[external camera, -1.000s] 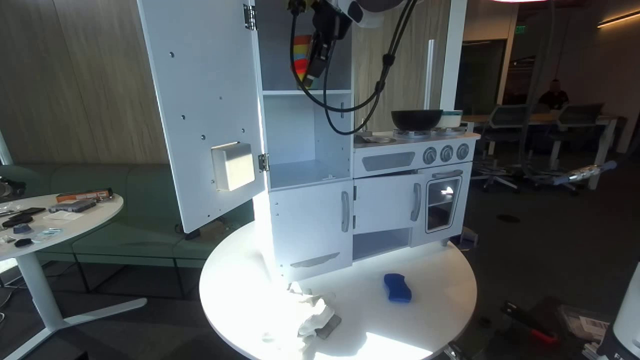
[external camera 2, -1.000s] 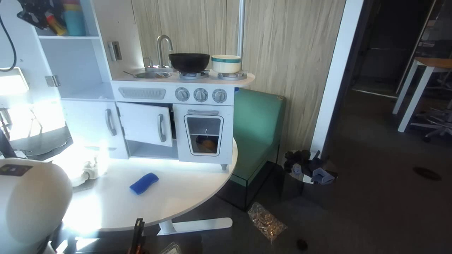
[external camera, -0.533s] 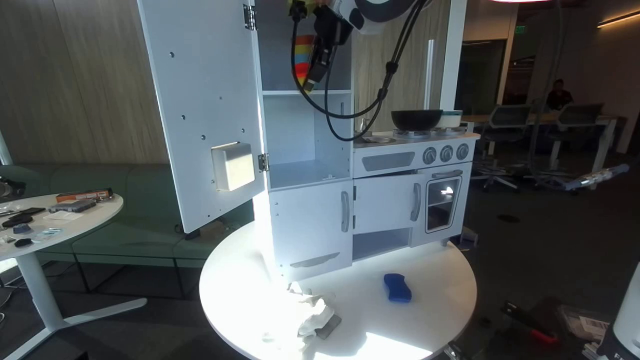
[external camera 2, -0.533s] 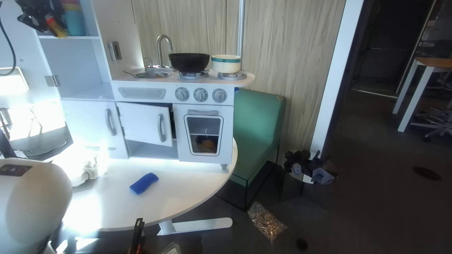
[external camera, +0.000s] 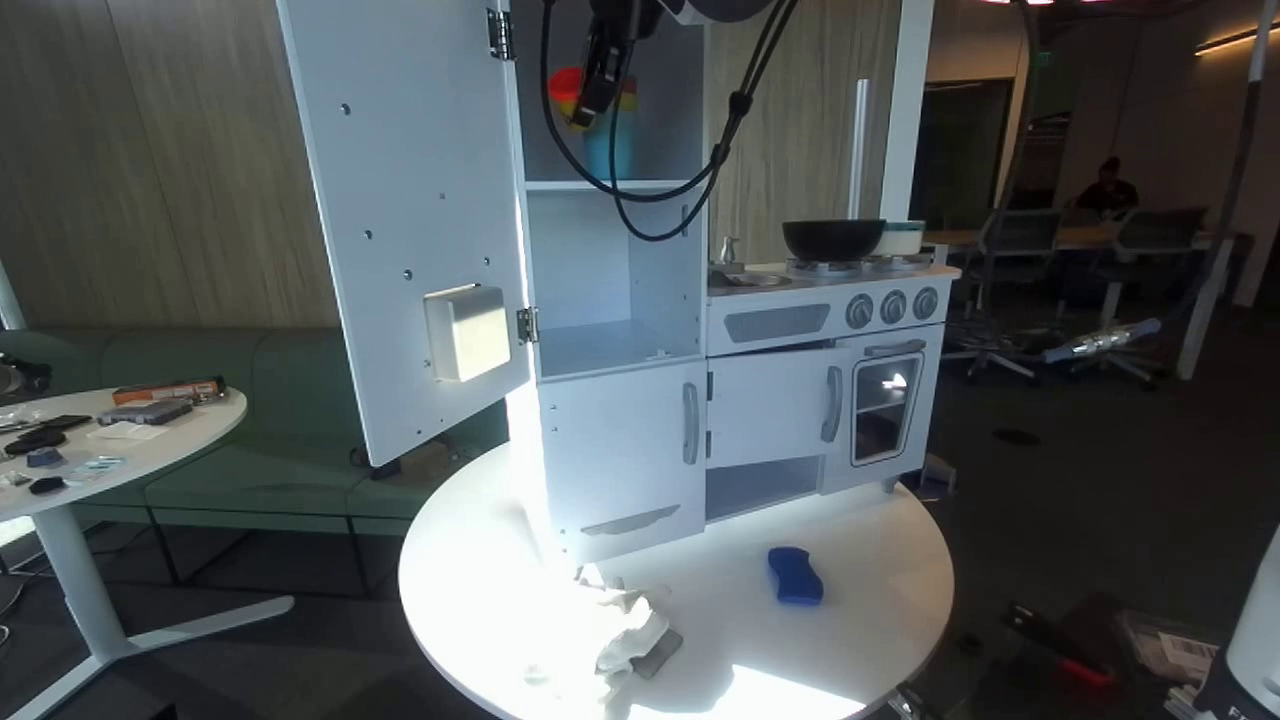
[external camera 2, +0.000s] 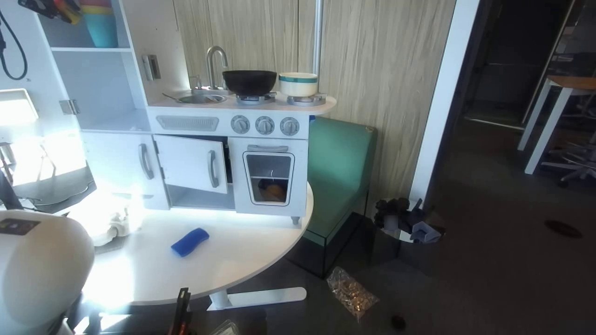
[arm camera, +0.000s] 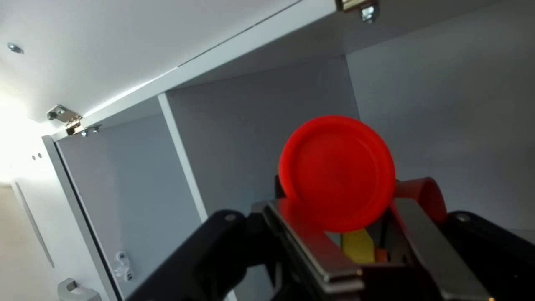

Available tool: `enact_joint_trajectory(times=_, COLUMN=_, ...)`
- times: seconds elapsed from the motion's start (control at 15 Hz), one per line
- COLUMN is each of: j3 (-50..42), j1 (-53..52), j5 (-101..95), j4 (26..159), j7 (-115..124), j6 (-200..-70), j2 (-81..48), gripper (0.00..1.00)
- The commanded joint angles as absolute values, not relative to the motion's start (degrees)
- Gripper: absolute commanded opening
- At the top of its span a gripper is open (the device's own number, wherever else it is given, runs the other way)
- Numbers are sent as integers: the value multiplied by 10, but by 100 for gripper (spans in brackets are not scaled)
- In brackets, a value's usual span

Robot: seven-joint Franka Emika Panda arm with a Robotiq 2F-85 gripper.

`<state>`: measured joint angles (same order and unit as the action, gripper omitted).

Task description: Open the cabinet door and move the objects from the lower shelf onto the top shelf

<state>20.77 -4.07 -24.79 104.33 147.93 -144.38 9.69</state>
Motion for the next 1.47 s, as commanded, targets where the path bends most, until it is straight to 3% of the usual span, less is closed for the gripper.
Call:
enact_joint_trajectory(times=0.0, j3=206, j1=-47, j5=-281, j4=967, j7=1492, j6=-1426, j2=39, gripper=19)
enact_joint_trajectory(times=0.47, j3=154, j1=-103, j5=-299, j4=830, j7=1441, j6=-1421, j2=-99, gripper=19)
enact_joint_trajectory(times=0.53, j3=146, j1=-113, j5=-293, j4=817, j7=1430, j6=-1417, j2=-105, gripper=69)
enact_joint_trajectory(times=0.67, j3=132, j1=-127, j5=-286, j4=801, j7=1410, j6=-1413, j2=-112, gripper=74)
enact_joint_trajectory(times=0.87, j3=115, j1=-136, j5=-285, j4=799, j7=1385, j6=-1420, j2=-112, gripper=97)
enact_joint_trajectory(times=1.4, j3=99, j1=-139, j5=-256, j4=823, j7=1279, j6=-1423, j2=-101, gripper=100)
